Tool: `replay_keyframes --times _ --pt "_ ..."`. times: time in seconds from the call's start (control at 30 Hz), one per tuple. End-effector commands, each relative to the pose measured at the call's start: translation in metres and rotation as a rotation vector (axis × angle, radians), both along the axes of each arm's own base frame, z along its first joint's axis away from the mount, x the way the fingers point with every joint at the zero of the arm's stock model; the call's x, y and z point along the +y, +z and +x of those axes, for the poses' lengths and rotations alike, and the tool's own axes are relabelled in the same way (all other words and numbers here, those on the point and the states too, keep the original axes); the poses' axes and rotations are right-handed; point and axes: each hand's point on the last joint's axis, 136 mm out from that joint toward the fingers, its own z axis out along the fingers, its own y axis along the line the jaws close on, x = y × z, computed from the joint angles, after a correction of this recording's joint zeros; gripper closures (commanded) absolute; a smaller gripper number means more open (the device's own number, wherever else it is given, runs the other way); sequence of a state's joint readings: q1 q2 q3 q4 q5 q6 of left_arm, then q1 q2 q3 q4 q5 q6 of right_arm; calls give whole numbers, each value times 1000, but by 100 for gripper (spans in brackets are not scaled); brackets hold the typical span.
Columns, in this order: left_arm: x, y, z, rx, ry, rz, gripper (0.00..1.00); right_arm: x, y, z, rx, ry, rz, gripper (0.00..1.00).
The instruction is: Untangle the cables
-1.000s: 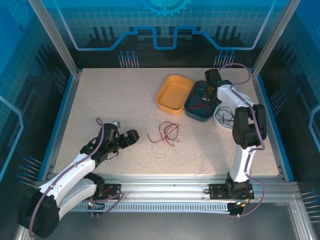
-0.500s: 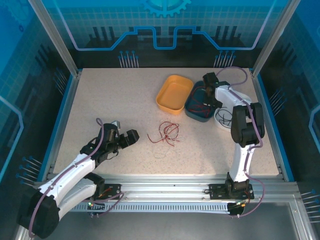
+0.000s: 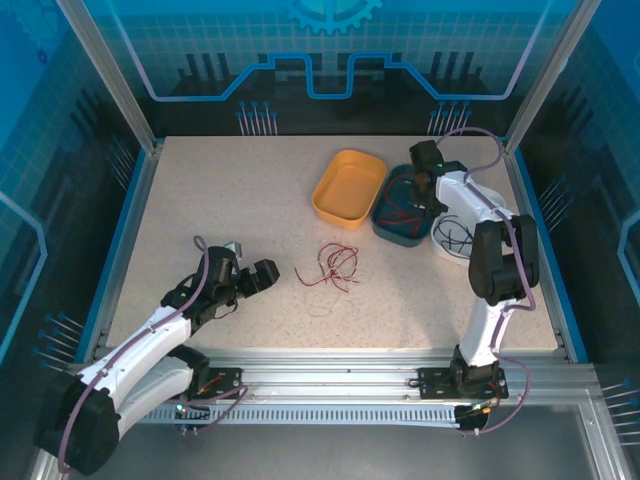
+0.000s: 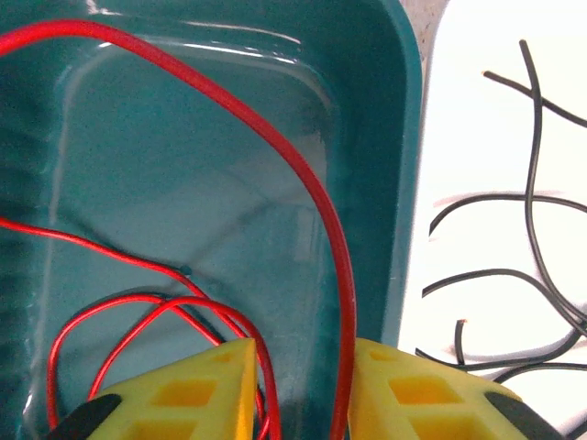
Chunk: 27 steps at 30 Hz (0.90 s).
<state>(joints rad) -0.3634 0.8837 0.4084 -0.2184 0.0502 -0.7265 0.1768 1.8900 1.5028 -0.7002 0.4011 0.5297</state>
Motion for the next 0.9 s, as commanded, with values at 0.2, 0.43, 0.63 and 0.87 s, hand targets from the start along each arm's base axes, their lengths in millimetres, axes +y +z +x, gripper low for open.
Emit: replay_keyframes --times 0.2,0.43,0.63,0.87 --pt "-2 5 2 -18 -16 -13 1 6 37 -7 -62 25 -9 69" --pt "-2 6 1 -20 -14 -14 1 0 33 -17 -46 7 -24 75" --pt "-1 7 1 -23 -12 -14 1 -1 32 -26 -44 0 -21 77" --pt "0 6 -1 -23 -10 -11 1 10 41 -36 -77 39 27 77"
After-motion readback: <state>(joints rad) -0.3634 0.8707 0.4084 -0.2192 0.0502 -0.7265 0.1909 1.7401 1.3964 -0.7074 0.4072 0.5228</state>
